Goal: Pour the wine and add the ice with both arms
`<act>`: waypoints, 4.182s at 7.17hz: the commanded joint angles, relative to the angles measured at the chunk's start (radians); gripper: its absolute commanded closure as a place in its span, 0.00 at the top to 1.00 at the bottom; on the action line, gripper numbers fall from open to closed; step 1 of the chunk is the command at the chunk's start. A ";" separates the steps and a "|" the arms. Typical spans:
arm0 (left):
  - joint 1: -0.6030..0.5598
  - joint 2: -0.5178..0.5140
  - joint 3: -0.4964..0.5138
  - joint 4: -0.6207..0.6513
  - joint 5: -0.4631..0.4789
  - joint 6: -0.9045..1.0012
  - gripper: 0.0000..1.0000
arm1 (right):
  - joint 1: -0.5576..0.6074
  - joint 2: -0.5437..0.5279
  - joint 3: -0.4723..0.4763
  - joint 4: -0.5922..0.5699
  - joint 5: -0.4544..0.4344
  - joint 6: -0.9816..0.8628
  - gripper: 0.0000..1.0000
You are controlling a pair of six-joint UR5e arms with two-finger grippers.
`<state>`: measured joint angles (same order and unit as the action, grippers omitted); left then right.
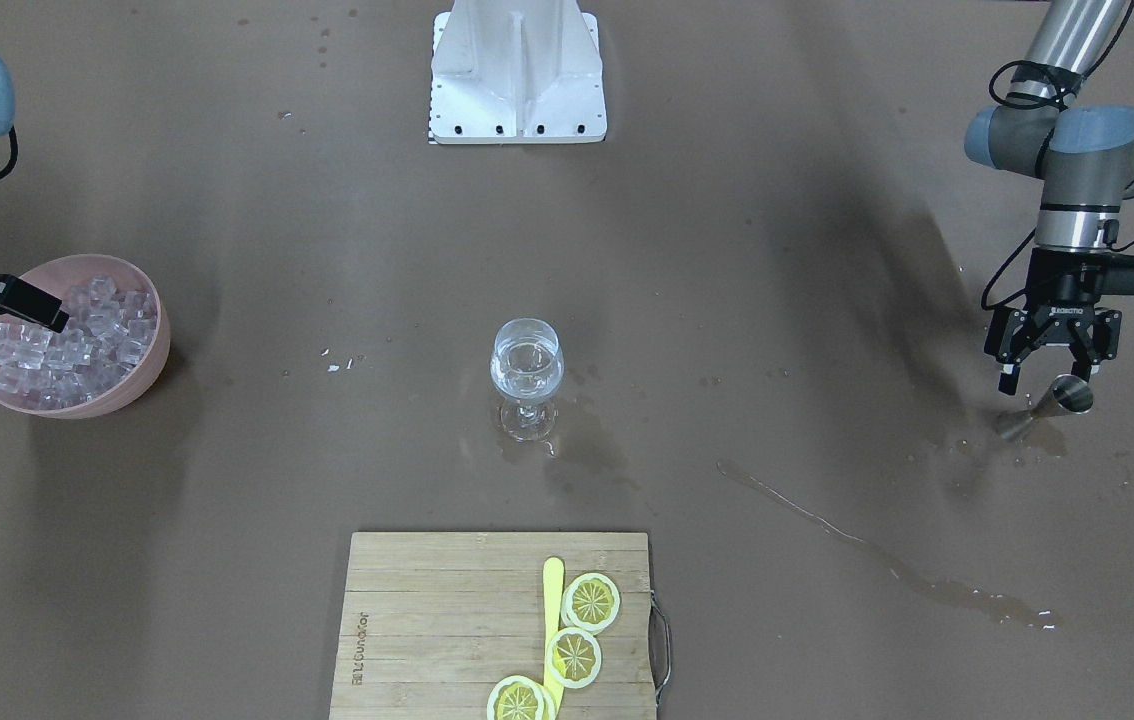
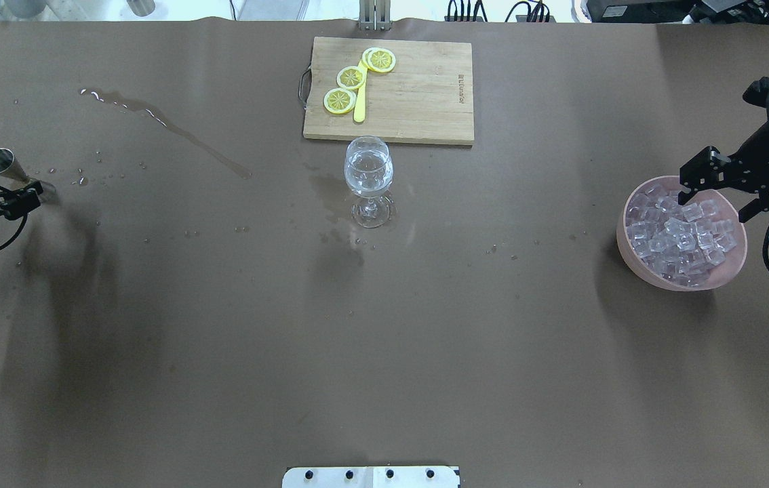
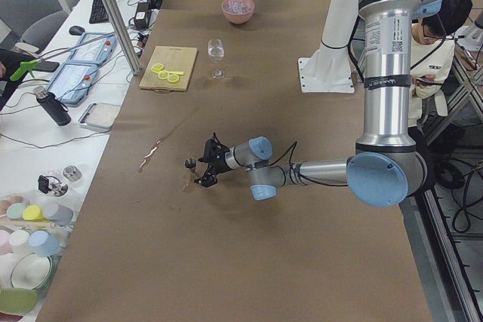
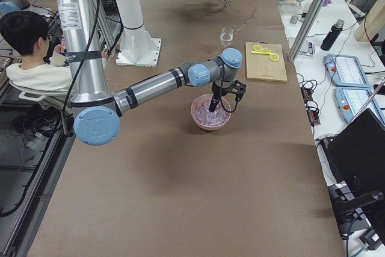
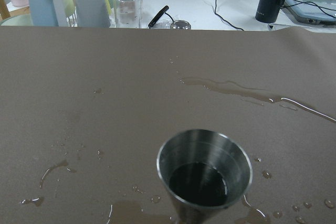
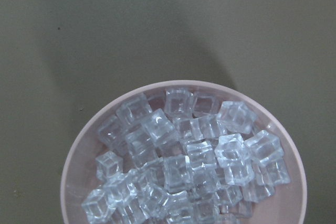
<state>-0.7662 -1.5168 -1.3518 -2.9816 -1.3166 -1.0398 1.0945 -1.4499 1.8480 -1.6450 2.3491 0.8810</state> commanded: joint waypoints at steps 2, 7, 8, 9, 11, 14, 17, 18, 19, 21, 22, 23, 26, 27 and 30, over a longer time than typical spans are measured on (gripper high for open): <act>0.004 -0.065 0.066 0.000 0.033 0.003 0.67 | -0.051 -0.090 0.004 0.155 -0.040 0.021 1.00; 0.004 -0.056 0.060 -0.008 0.030 0.047 0.41 | -0.145 -0.079 -0.004 0.157 -0.099 0.030 0.99; 0.004 -0.054 0.060 -0.010 0.030 0.047 0.35 | -0.149 -0.082 -0.004 0.162 -0.099 0.030 0.99; 0.005 -0.051 0.066 -0.031 0.031 0.047 0.23 | -0.154 -0.084 -0.004 0.162 -0.097 0.030 0.99; 0.004 -0.051 0.068 -0.039 0.031 0.047 0.00 | -0.165 -0.093 -0.003 0.163 -0.093 0.030 0.99; 0.001 -0.049 0.030 -0.036 0.031 0.049 0.00 | -0.180 -0.119 0.000 0.178 -0.090 0.030 0.99; -0.037 -0.019 -0.186 0.144 0.025 0.105 0.00 | -0.186 -0.149 0.000 0.241 -0.090 0.035 0.90; -0.038 -0.031 -0.313 0.331 0.027 0.110 0.00 | -0.197 -0.144 -0.004 0.240 -0.090 0.035 0.86; -0.038 -0.063 -0.449 0.527 0.031 0.110 0.00 | -0.203 -0.135 -0.007 0.240 -0.091 0.035 0.84; -0.024 -0.232 -0.581 0.857 0.116 0.112 0.00 | -0.211 -0.110 -0.010 0.235 -0.090 0.035 0.79; 0.028 -0.363 -0.581 1.012 0.175 0.112 0.00 | -0.212 -0.100 -0.013 0.231 -0.088 0.035 0.76; 0.094 -0.481 -0.583 1.149 0.235 0.112 0.00 | -0.212 -0.096 -0.015 0.229 -0.086 0.033 0.71; 0.273 -0.640 -0.599 1.406 0.411 0.112 0.00 | -0.212 -0.096 -0.015 0.228 -0.076 0.033 0.53; 0.321 -0.645 -0.599 1.456 0.462 0.112 0.00 | -0.211 -0.096 -0.015 0.228 -0.076 0.033 0.50; 0.390 -0.733 -0.589 1.697 0.530 0.112 0.00 | -0.211 -0.096 -0.027 0.231 -0.077 0.032 0.49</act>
<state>-0.4008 -2.2053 -1.9477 -1.3861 -0.8125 -0.9281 0.8834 -1.5462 1.8287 -1.4167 2.2724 0.9139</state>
